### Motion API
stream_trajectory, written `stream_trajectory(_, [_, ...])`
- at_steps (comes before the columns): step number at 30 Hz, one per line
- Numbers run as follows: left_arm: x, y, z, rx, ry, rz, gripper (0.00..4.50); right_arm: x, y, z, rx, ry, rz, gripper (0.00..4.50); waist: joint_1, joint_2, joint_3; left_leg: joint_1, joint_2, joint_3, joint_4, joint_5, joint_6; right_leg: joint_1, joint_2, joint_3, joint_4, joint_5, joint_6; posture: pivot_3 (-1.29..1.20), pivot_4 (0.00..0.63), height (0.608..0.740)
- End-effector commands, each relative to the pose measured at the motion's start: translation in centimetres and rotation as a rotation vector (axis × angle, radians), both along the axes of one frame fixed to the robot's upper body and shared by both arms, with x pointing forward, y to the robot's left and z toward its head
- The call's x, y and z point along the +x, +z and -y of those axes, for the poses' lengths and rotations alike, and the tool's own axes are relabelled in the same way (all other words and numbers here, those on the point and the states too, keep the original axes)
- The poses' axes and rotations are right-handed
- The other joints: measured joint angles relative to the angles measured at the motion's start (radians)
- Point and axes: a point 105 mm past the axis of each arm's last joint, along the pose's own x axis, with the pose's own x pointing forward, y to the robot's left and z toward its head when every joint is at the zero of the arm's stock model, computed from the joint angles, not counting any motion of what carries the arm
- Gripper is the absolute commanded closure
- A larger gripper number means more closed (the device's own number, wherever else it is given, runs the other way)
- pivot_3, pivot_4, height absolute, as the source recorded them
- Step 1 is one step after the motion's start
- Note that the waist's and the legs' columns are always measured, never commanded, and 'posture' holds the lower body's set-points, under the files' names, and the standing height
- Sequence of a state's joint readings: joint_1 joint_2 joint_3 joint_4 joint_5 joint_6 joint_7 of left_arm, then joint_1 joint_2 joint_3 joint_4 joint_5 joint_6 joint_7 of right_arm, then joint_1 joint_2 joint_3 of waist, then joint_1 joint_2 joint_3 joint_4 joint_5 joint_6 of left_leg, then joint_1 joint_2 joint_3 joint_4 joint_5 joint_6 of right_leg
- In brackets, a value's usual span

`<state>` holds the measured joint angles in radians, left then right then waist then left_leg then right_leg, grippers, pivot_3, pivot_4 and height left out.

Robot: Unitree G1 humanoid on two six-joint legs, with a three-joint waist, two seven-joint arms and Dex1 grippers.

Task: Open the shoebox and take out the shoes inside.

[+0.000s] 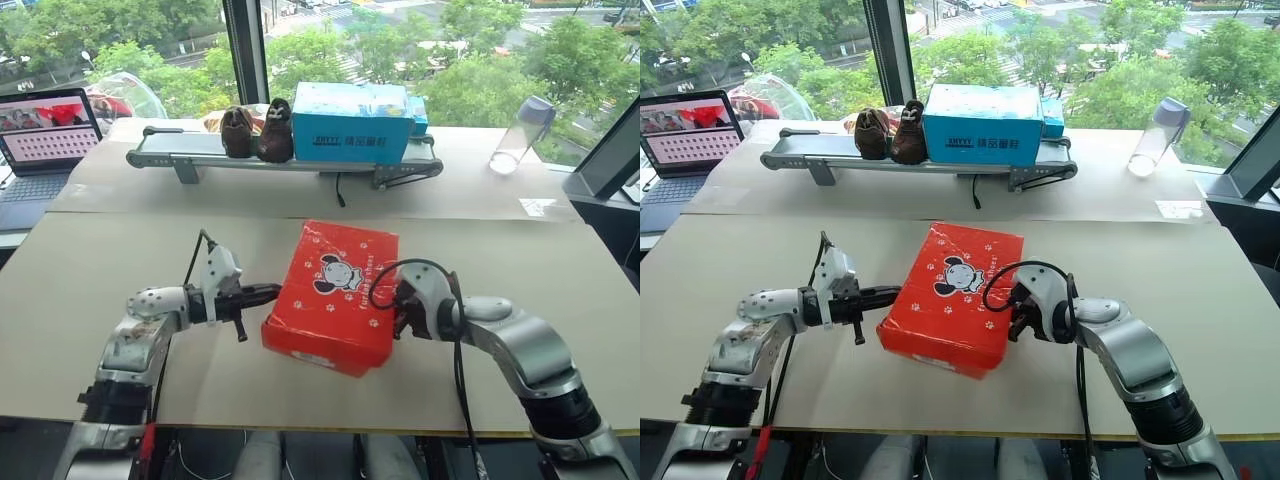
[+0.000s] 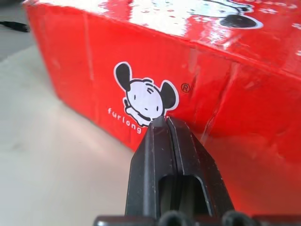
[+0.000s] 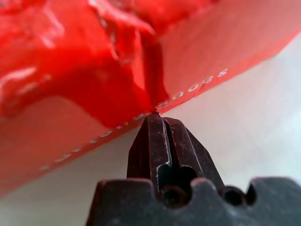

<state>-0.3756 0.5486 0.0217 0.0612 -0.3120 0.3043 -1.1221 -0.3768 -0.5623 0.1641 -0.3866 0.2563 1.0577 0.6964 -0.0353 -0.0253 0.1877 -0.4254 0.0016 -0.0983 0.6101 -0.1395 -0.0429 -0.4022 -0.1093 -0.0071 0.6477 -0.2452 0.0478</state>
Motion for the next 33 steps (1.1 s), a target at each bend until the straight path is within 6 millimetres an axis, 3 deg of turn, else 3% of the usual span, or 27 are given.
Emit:
stream_trajectory(1, [1.4,3.2,-1.0,0.016,0.014,0.118,4.47,1.0,1.6,0.9,-0.001,0.003,0.083,4.5,0.0,0.0,0.0,-0.001,0.0,0.0,0.0,0.0,0.0,0.0,0.0,0.0,0.0,0.0,0.0,0.0,0.15,0.74])
stream_trajectory(3, [1.4,4.0,-1.7,0.026,0.014,0.122,4.47,1.3,1.5,2.3,-0.032,-0.013,0.084,4.5,0.0,0.0,0.0,-0.001,0.0,0.0,-0.001,0.0,0.0,0.0,0.0,0.0,-0.001,0.0,0.0,0.0,0.15,0.74])
stream_trajectory(6, [0.3,5.0,-3.4,0.122,-0.032,0.088,4.47,2.1,1.9,6.1,-0.106,-0.081,0.099,4.5,-0.005,0.0,0.0,-0.001,0.0,0.001,-0.002,0.0,0.0,-0.001,0.0,0.001,-0.002,0.0,0.0,0.0,0.15,0.74])
stream_trajectory(9, [-0.5,6.5,-4.5,0.163,-0.057,0.082,4.47,2.5,2.5,8.1,-0.138,-0.1,0.114,4.5,-0.005,0.0,0.0,-0.002,0.0,0.001,-0.003,-0.001,0.001,-0.002,0.0,0.001,-0.002,-0.001,0.0,0.0,0.15,0.74])
stream_trajectory(12, [-1.6,9.7,-5.0,0.154,-0.095,0.09,4.47,2.3,3.9,9.1,-0.112,-0.074,0.126,4.5,-0.005,0.0,0.001,-0.002,0.0,0.001,-0.003,-0.001,0.001,-0.002,0.0,0.001,-0.002,-0.001,0.0,0.0,0.15,0.74])
stream_trajectory(15, [-3.1,12.4,-5.5,0.131,-0.129,0.033,4.47,1.5,5.6,8.3,-0.067,0.026,0.138,4.5,-0.007,0.0,0.001,-0.002,0.001,0.001,-0.002,-0.001,0.001,-0.002,0.0,0.001,-0.002,-0.001,0.0,0.0,0.15,0.74])
stream_trajectory(20, [-5.1,14.2,-5.2,0.143,-0.172,-0.041,3.08,0.8,6.7,7.2,-0.035,0.109,0.129,4.5,-0.011,0.001,0.002,-0.002,0.001,0.002,-0.003,-0.001,0.001,-0.002,0.0,0.001,-0.002,-0.002,0.0,0.0,0.15,0.74])
stream_trajectory(22, [-5.9,14.4,-5.1,0.247,-0.179,-0.029,2.38,0.8,7.0,6.0,0.046,0.144,0.149,4.5,-0.009,0.0,0.002,-0.002,0.001,0.002,-0.003,-0.001,0.001,-0.002,0.0,0.001,-0.002,-0.003,0.0,0.0,0.15,0.74])
stream_trajectory(29, [-7.8,16.2,-4.7,0.376,-0.186,0.005,0.01,0.5,4.5,2.5,0.059,0.271,0.123,4.5,-0.008,-0.001,0.003,-0.002,0.001,0.003,-0.003,-0.001,0.001,-0.003,0.0,0.002,-0.002,-0.003,0.0,0.0,0.15,0.74])
stream_trajectory(33, [-8.5,16.9,-4.5,0.386,-0.179,0.02,0.01,0.7,4.0,0.6,0.064,0.325,0.123,4.5,-0.009,0.0,0.003,-0.002,0.001,0.003,-0.003,-0.001,0.001,-0.003,0.0,0.002,-0.002,-0.003,0.0,0.0,0.15,0.74])
